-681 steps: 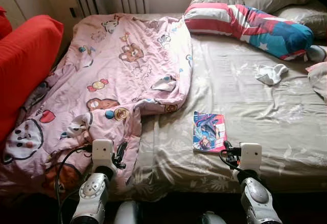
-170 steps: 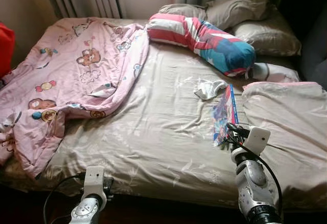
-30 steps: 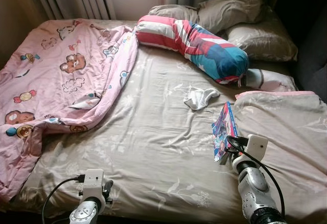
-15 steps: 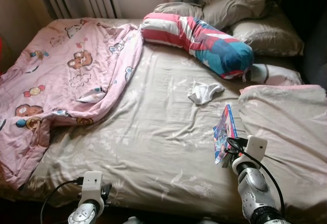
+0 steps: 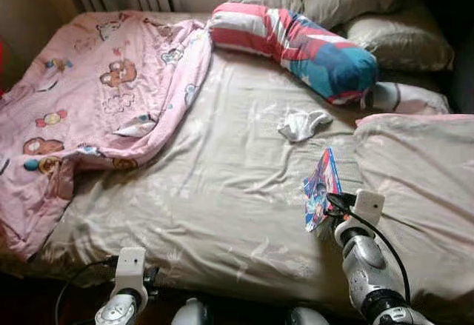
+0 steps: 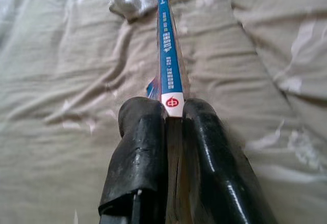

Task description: Clean up the room

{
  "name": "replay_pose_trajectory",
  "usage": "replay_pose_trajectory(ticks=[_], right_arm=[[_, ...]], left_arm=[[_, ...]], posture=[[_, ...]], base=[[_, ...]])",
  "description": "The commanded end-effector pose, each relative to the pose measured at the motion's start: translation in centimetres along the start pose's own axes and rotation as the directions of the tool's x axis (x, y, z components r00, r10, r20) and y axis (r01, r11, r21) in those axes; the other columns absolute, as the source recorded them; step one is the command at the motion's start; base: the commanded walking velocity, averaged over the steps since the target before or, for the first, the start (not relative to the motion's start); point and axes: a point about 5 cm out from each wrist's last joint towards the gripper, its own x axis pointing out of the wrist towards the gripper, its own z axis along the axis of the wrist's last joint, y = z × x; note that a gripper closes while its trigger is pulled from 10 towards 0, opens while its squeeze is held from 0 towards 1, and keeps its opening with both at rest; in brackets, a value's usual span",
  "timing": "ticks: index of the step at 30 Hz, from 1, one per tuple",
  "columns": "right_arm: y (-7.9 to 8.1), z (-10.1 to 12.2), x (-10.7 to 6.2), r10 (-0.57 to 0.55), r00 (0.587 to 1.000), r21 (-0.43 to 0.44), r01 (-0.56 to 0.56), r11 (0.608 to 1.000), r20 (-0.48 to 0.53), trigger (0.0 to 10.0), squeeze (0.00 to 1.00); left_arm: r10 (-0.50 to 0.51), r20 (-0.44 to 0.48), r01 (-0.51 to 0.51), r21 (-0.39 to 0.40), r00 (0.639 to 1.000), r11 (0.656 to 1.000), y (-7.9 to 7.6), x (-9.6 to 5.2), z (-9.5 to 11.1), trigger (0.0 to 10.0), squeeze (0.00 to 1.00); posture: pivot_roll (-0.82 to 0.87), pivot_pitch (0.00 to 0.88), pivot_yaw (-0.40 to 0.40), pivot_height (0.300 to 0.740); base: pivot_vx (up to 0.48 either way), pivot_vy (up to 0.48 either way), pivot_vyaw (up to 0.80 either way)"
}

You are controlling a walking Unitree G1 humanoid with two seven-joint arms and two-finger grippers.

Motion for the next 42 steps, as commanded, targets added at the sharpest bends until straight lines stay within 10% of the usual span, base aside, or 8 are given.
replay_pose_trajectory(ticks=[1,21,42], right_arm=[[0.2,0.5,0.2,0.005,1.000,0.006,-0.005,1.000,0.019,10.0,0.00],[1.4,3.0,1.3,0.174,0.982,0.230,-0.187,0.955,0.075,10.0,0.00],[-6.3,0.7,-0.6,-0.156,0.987,0.116,0.159,0.980,-0.030,10.0,0.00]], left_arm=[[-0.006,-0.015,0.007,0.031,1.000,0.999,0.2,-0.4,-0.7,10.0,0.00],[-0.002,-0.016,0.003,0.063,1.000,0.998,1.4,-0.8,-1.0,10.0,0.00],[-0.023,-0.038,0.026,0.086,0.999,0.996,1.8,-1.7,-2.4,10.0,0.00]], posture=[[0.00,0.169,0.061,0.652],[0.03,0.198,0.090,0.652],[0.03,0.277,0.120,0.652]], base=[[0.000,0.000,0.00],[0.000,0.000,0.00],[0.000,0.000,0.00]])
